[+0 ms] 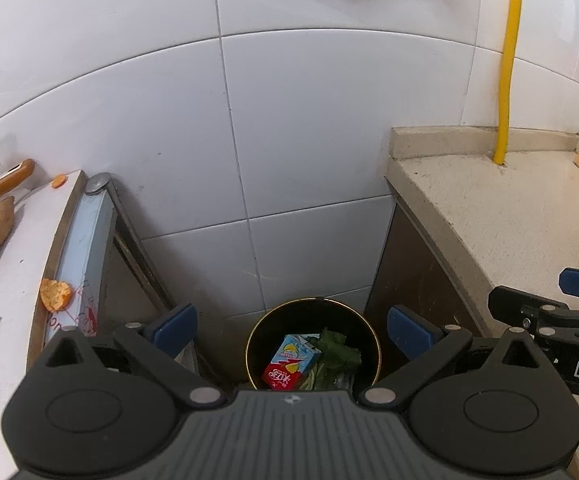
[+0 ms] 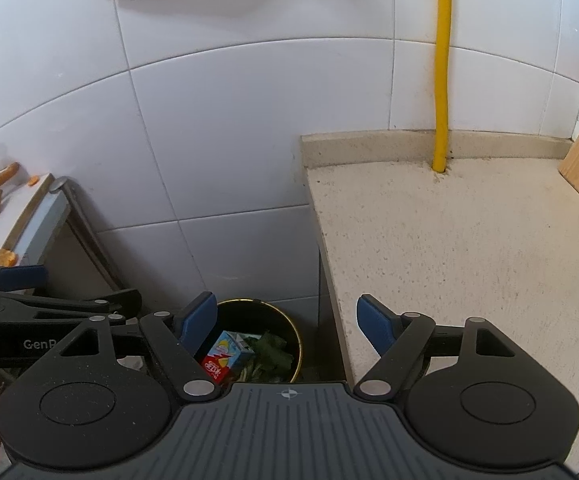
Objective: Collect trash
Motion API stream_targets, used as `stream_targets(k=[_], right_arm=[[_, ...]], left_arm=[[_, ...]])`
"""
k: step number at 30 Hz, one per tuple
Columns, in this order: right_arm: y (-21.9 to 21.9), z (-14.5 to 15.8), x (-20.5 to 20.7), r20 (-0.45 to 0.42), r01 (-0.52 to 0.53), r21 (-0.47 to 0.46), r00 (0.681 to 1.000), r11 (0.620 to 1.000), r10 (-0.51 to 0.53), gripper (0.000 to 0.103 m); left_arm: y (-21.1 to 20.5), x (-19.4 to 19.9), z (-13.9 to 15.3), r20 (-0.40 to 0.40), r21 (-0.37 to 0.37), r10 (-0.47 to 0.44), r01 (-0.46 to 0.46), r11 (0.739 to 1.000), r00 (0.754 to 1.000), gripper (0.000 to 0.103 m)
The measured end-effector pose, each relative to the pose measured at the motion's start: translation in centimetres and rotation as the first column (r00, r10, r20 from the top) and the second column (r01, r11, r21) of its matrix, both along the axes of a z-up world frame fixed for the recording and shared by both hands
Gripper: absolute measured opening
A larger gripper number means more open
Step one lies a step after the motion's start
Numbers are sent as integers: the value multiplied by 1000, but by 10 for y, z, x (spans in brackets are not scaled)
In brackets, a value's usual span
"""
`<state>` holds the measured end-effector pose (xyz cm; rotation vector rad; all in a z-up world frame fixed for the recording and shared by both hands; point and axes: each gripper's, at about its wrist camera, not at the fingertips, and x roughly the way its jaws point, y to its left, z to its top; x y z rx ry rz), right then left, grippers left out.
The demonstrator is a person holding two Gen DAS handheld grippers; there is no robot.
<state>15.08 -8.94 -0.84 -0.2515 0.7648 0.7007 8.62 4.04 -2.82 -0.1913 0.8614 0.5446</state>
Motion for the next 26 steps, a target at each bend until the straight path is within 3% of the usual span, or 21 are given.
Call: stream_targets(k=[26], right_arm=[[-11,10,-17,33,-21,13,999,1000,21,83]], left_arm=[[-11,-16,11,25,28,13,-14,1000,1000,98]])
